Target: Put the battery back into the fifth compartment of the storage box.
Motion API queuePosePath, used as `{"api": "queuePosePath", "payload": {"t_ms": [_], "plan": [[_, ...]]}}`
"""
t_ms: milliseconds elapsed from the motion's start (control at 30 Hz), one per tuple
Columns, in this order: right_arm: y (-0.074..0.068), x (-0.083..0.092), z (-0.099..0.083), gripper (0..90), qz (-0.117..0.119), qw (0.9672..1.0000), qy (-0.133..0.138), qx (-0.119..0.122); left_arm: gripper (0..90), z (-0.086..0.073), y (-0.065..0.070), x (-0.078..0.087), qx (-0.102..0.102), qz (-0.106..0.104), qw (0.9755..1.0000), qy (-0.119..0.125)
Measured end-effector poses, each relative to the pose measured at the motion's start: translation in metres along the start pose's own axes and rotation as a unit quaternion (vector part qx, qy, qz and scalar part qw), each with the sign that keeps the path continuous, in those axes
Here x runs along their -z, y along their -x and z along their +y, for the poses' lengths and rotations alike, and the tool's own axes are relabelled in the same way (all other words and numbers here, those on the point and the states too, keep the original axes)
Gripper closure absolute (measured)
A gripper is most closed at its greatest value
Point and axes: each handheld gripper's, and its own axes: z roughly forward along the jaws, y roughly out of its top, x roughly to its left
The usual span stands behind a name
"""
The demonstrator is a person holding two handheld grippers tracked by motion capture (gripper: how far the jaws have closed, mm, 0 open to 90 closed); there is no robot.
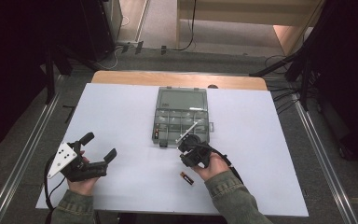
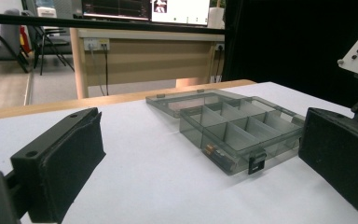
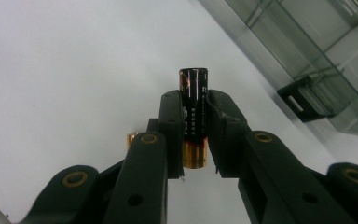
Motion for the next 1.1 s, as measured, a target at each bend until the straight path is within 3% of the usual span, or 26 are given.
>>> {"api": "queuePosePath", "payload": {"t_ms": [500,633,867,1100], "plan": [[-0.005,-0.004,0.04,77.5,0.01,0.9996,0.02,-0.017,0.0,-0.001,-0.001,-0.002,0.006,-0.008,0.9999,-0.004],[-0.004,-0.008,0.051,77.5,0.011,0.9988,0.025,-0.042,0.0,-0.001,-0.001,-0.002,0.008,-0.007,0.9999,-0.004],[-0.003,-0.012,0.058,77.5,0.002,0.9984,0.025,-0.051,0.0,-0.001,-0.002,-0.003,0.011,-0.011,0.9999,-0.008],[0.006,-0.01,0.063,77.6,0.034,0.9935,0.047,-0.098,0.0,-0.001,-0.002,-0.003,0.011,-0.011,0.9998,-0.009]]}}
